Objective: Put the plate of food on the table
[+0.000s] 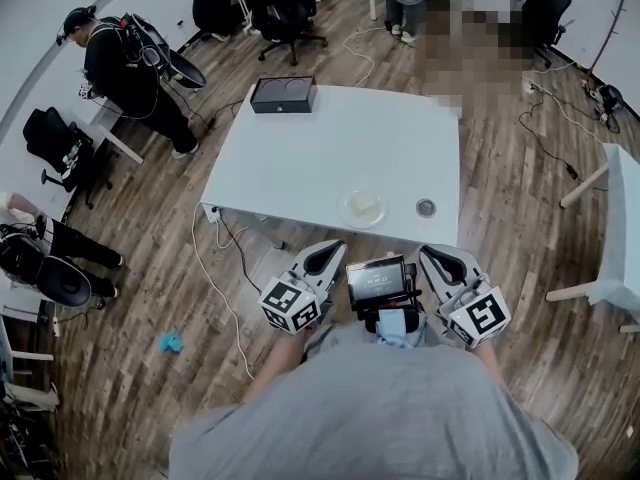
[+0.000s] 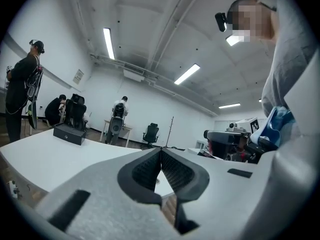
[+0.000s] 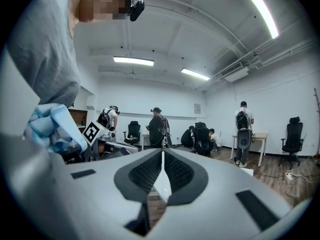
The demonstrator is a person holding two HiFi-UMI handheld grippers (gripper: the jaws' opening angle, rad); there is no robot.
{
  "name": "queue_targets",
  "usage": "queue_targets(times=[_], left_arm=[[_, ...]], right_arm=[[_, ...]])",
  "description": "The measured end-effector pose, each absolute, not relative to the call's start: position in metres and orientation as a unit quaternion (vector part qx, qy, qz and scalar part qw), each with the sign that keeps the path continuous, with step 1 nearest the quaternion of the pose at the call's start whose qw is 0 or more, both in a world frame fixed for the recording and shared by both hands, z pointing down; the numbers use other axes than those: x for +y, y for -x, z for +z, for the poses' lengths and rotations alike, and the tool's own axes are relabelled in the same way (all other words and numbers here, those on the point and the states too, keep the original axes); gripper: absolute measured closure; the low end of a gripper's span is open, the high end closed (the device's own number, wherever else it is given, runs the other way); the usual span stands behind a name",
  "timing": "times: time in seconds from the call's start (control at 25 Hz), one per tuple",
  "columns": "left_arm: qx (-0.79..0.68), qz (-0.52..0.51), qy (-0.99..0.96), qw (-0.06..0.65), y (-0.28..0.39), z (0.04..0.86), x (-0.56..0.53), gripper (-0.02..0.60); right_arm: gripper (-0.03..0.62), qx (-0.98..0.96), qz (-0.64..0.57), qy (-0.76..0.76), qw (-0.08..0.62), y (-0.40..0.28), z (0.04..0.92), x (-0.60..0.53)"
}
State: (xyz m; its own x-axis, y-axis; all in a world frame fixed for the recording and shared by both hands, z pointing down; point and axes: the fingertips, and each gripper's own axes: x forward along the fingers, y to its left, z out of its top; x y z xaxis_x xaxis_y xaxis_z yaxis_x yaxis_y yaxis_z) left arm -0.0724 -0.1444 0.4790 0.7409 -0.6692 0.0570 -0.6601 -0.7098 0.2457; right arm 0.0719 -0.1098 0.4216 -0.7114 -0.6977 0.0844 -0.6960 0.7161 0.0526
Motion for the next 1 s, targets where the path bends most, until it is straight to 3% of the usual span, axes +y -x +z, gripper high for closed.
queue_targets(times=[1.0], left_arm=[[-0.33, -0.02, -0.935, 0.13, 0.066, 0.48, -0.141, 0.561]], right_arm=[[0.563, -0.919, -0.006, -0.389, 0.065, -0.072, 0.424, -0.107]])
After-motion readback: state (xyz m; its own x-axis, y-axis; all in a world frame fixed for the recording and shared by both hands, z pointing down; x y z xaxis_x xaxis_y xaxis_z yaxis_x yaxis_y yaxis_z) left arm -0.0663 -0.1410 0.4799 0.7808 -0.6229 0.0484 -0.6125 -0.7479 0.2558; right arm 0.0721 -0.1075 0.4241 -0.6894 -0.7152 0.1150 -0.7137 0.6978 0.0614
